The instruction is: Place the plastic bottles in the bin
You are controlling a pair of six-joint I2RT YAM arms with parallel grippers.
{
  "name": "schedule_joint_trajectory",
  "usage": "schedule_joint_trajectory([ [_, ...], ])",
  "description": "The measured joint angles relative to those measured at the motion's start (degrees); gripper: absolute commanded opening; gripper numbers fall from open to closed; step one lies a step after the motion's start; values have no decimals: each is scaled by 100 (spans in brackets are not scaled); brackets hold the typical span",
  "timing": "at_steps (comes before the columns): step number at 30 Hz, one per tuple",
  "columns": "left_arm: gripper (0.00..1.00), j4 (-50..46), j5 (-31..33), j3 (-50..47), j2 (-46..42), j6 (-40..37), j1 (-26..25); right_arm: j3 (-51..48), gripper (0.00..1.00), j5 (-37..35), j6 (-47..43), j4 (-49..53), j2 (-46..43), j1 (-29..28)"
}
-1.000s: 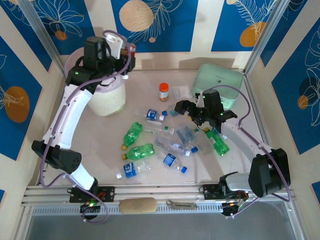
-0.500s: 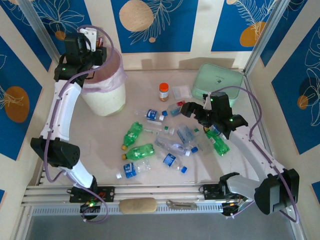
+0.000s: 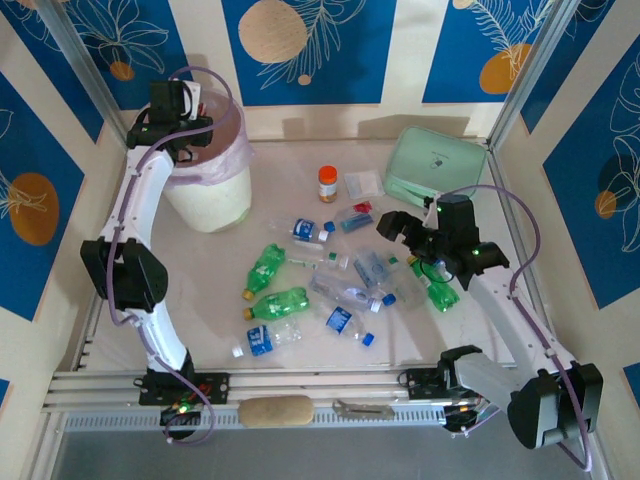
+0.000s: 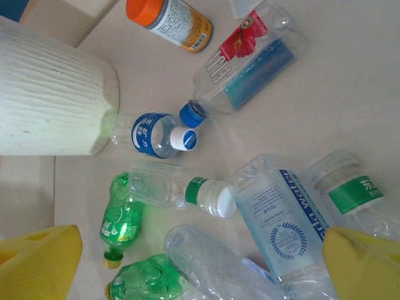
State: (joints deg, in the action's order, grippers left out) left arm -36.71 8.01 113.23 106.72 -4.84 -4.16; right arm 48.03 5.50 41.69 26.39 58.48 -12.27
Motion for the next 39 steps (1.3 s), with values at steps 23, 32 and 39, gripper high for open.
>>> schedule_joint_trajectory([
  [23, 100, -177, -339, -293, -472, 424, -2, 306, 99, -238, -688, 439, 535, 422],
  [32, 100, 1014, -1244, -2393, -2736, 1541, -525, 1513, 99, -1156, -1832, 1217, 1606, 448],
  [39, 100, 2236, -1519, -4527, -3801, 2337, -1517, 2024, 100, -1961, -2441, 1733, 2389, 448],
])
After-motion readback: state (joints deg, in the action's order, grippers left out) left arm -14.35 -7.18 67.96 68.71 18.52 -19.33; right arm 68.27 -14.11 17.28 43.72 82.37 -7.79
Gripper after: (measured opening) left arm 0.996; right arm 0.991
